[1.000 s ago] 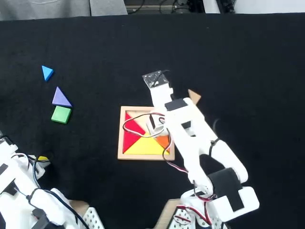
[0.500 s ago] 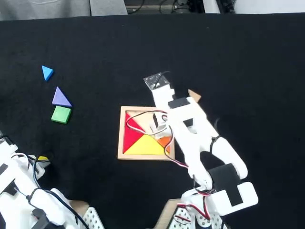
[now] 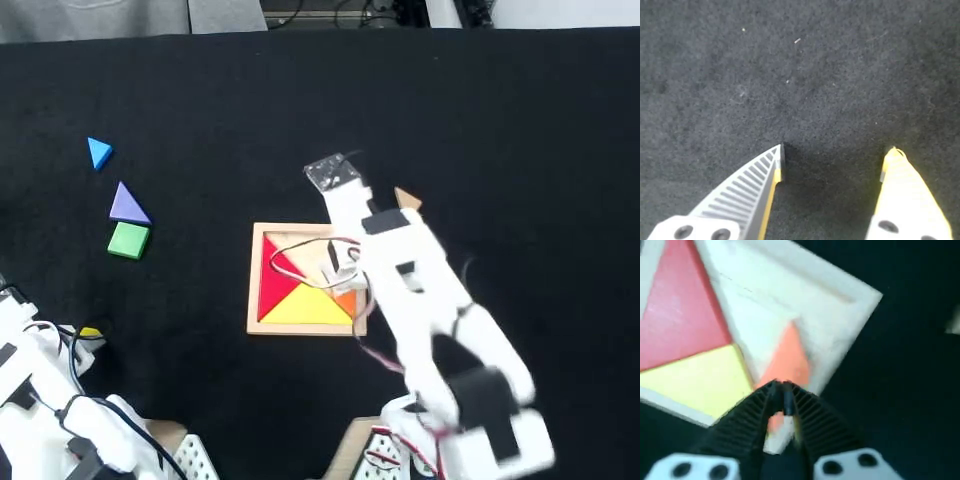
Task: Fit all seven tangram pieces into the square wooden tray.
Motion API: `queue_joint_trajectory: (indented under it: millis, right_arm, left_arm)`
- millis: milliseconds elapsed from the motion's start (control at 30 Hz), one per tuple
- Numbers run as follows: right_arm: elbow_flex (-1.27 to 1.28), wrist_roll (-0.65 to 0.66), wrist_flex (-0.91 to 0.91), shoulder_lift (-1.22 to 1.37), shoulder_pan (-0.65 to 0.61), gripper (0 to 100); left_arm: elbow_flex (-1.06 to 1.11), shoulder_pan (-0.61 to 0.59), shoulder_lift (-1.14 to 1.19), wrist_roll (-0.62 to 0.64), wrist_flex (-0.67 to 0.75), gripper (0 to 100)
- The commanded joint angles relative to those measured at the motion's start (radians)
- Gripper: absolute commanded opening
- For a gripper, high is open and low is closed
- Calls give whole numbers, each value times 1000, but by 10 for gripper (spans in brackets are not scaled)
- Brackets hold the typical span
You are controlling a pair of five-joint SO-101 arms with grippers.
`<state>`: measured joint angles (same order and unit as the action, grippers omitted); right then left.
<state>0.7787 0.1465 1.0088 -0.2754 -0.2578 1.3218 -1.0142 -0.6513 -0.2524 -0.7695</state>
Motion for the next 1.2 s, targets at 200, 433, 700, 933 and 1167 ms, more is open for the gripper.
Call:
queue_joint_trajectory:
  millis: [200,433,700,933,1167]
  right_arm:
    - [248,-74,-186,-394,161,16]
    - [259,-78,-193,-394,169,16]
    - [297,-71,-232,-394,167,16]
    - [328,-71,-272,-394,164,16]
    - [328,-75,-270,-394,164,16]
  left_arm:
    - [-4,18,-9,-5,6,318]
    - [-248,153,-6,-8,-204,321]
    - [-667,389,3,-44,-609,320]
    - [-789,544,21,-54,-680,318]
    - [-1044,556,393,-72,-677,317]
